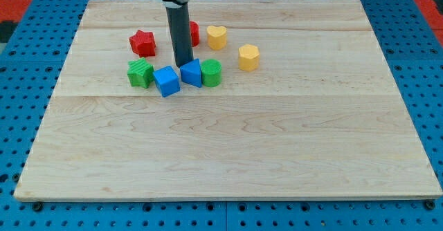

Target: Move the yellow heart to the top righyt side of the red circle

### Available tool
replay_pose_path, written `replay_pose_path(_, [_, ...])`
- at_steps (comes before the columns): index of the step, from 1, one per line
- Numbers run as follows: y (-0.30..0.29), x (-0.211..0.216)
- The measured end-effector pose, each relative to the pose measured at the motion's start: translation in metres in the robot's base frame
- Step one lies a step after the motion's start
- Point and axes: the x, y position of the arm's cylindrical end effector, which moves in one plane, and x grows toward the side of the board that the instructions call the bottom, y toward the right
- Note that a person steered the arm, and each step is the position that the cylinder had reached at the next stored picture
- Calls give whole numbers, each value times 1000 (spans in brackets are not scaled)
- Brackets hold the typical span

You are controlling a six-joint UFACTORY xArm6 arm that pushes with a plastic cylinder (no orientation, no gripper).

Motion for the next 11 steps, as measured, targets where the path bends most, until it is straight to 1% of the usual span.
replay_pose_path(1, [7,4])
replay_pose_path(2, [20,-1])
replay_pose_path(3, [19,-3])
replay_pose_path(4, [33,-40])
replay_pose_path(6, [117,-96])
replay_pose_path(7, [82,-118])
replay_pose_path(8, [72,-133])
replay_pose_path(9, [97,-179])
replay_pose_path(11, [24,-180])
